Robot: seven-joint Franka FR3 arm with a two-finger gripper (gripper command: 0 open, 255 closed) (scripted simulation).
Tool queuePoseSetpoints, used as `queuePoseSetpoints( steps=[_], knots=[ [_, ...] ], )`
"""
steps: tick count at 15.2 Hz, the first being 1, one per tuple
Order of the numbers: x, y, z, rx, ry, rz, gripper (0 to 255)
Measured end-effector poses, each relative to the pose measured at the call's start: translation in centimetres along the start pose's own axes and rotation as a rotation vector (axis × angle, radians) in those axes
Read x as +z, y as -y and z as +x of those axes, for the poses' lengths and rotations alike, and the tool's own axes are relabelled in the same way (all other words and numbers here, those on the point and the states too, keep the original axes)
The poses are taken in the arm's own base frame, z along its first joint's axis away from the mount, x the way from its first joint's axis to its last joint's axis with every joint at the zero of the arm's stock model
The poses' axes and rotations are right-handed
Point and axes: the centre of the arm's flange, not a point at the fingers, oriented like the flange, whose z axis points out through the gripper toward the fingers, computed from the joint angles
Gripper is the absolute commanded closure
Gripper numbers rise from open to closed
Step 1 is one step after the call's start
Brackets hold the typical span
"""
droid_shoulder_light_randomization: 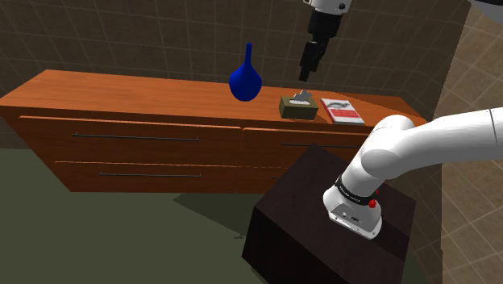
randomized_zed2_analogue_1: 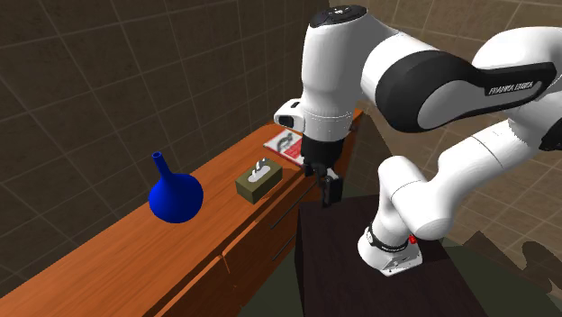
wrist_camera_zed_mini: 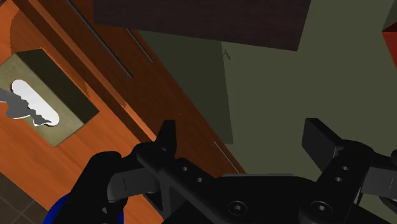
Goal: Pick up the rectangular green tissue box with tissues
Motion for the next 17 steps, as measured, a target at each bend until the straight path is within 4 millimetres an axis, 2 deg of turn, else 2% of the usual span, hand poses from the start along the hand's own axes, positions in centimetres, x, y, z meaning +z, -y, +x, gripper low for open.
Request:
queuePoseSetpoints(
  steps=[2, 6, 13, 16, 17],
  knots=[
    [0.4, -0.3, 0.1, -0.005, 0.003, -0.008, 0],
    [3.2, -2.7, 0.5, -0.038, 0.023, -0.067, 0],
    [9.2, -8.5, 2.0, -0.107, 0.064, -0.187, 0],
    [11.5, -11.0, 1.7, -0.136, 0.082, -0.238, 0],
    [12.2, -11.7, 2.2, -0.146, 0.087, -0.255, 0]
  ],
)
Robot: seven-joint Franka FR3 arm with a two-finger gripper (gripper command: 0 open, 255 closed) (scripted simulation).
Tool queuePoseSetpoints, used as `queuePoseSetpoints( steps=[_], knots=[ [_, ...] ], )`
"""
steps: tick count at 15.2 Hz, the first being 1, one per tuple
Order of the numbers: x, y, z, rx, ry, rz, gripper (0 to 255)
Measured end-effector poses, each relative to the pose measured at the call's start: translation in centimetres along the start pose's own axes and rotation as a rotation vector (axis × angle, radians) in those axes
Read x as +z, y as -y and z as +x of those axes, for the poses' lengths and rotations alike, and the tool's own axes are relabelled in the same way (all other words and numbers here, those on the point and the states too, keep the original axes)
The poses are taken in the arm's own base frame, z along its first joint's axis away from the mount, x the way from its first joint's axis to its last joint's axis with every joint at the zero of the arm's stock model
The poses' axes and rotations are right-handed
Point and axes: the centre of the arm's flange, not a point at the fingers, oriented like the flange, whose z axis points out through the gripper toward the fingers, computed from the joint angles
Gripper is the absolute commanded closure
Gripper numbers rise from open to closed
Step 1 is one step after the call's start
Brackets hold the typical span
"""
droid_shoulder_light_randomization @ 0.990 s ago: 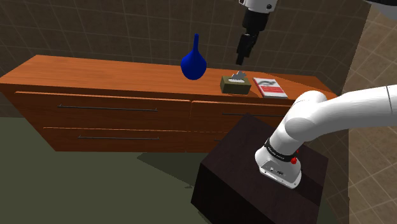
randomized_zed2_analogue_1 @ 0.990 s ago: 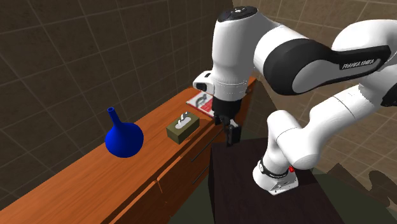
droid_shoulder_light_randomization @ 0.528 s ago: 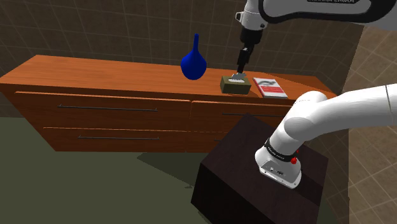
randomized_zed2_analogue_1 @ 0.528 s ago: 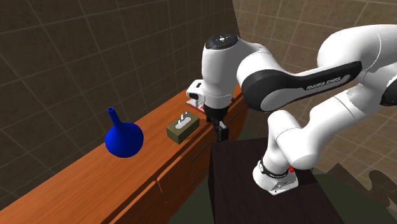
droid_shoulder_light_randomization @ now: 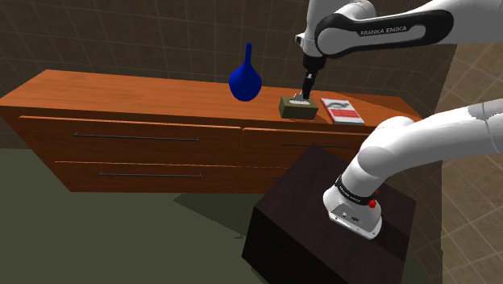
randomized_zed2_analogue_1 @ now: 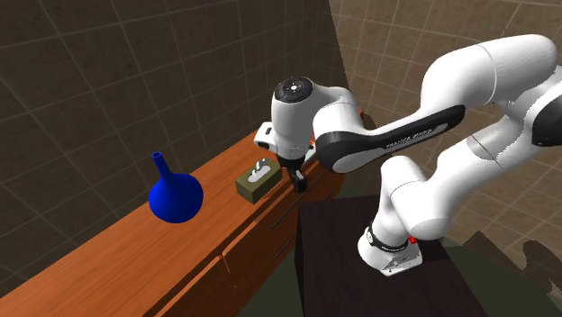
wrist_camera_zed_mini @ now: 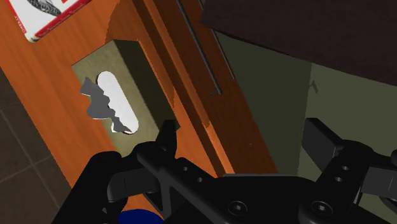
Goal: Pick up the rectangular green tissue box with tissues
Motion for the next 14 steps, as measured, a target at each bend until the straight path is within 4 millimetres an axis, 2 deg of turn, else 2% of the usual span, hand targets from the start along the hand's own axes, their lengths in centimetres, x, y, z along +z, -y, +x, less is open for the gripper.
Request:
queuePoseSetpoints(
  steps=[7, 14],
  knots=[
    [6.4, -5.3, 0.7, -0.069, 0.04, -0.119, 0],
    [11.5, -11.1, 1.6, -0.139, 0.081, -0.241, 0]
  ],
)
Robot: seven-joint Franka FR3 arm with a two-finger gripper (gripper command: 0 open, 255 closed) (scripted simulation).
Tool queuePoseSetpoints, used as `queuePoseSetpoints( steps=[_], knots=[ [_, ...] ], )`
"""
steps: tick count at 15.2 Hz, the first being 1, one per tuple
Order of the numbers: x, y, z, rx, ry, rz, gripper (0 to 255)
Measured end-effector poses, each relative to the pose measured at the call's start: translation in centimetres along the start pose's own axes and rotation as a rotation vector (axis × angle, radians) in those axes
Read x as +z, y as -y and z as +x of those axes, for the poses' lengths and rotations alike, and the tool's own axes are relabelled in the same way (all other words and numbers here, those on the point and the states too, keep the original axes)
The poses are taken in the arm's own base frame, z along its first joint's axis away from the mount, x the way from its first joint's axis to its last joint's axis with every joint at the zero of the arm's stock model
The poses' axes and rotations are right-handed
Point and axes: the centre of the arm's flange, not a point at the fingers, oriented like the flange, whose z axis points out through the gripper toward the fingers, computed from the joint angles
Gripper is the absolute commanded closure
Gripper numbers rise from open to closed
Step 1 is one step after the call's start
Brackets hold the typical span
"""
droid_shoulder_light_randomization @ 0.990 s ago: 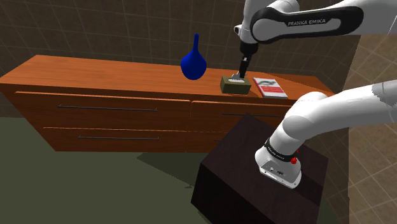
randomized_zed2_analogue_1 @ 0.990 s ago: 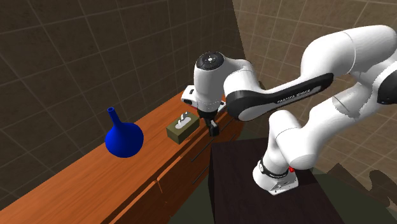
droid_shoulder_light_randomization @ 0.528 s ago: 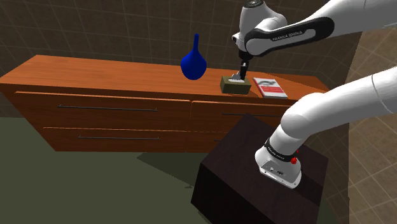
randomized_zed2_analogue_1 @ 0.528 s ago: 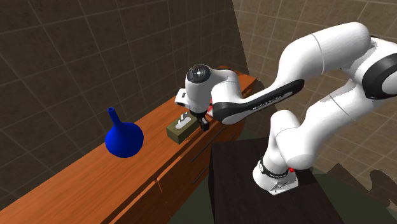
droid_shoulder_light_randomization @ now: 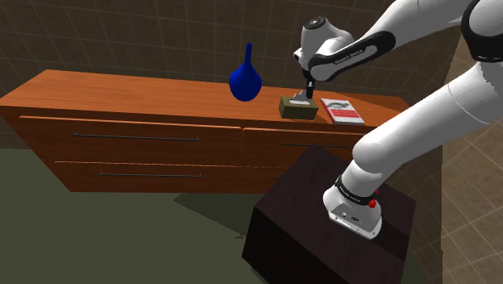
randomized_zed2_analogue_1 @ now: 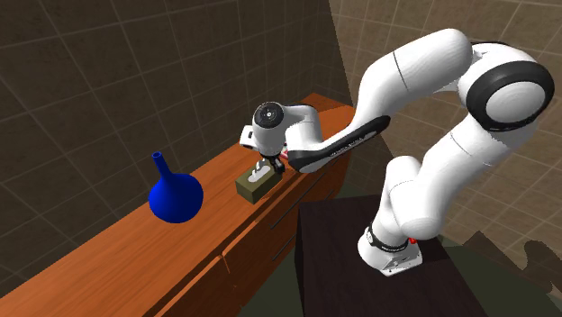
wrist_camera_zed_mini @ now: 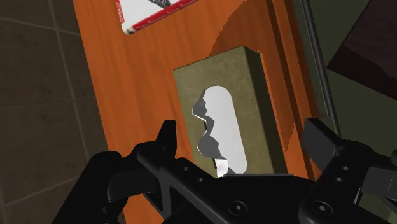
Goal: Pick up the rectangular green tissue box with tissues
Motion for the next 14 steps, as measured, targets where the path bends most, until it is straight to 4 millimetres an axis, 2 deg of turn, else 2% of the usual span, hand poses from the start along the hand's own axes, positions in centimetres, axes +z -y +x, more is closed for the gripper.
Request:
queuePoseSetpoints(
  steps=[3, 5, 12, 13, 14],
  knots=[
    [2.9, -2.1, 0.6, -0.029, 0.017, -0.051, 0],
    [4.1, -3.0, 0.6, -0.044, 0.024, -0.074, 0],
    [7.5, -1.8, 1.5, -0.05, 0.027, -0.082, 0],
    [7.7, -1.7, 1.6, -0.05, 0.027, -0.082, 255],
    [7.8, -1.6, 1.7, -0.05, 0.026, -0.082, 255]
  ],
)
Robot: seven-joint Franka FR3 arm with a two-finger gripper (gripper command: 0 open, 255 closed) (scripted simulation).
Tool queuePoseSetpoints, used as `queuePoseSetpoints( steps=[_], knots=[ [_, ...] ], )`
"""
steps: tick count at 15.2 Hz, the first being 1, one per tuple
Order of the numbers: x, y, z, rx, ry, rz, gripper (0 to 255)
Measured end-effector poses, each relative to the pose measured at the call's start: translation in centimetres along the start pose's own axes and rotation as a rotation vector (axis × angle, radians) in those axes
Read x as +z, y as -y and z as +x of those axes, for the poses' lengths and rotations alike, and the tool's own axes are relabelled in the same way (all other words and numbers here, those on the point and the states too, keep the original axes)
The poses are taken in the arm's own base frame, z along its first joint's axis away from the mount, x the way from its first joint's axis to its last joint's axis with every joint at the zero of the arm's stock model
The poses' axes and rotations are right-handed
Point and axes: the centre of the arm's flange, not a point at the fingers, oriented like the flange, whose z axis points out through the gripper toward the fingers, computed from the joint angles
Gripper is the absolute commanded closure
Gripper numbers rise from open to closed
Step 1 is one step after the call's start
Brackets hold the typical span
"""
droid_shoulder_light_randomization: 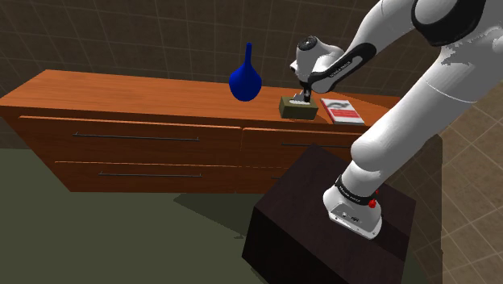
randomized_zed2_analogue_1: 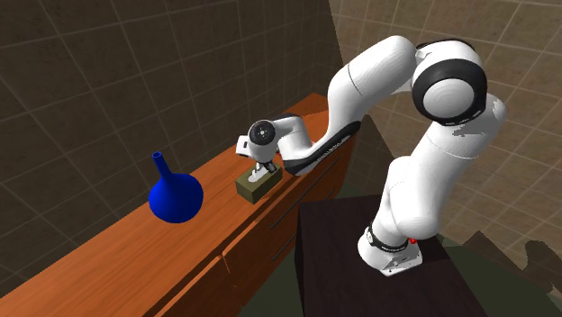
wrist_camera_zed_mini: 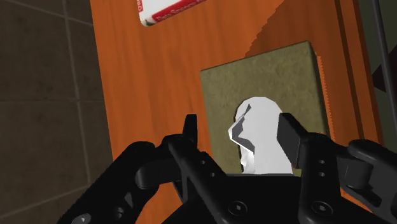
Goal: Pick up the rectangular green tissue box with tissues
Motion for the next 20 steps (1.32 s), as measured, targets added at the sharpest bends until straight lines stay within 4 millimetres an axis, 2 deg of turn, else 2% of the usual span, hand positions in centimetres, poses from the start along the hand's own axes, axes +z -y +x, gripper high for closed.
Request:
queuePoseSetpoints(
  steps=[10, 20],
  knots=[
    [-0.2, -0.2, -0.1, 0.001, 0.0, -0.002, 255],
    [-4.3, -2.6, -1.5, 0.0, 0.0, -0.001, 255]
  ],
)
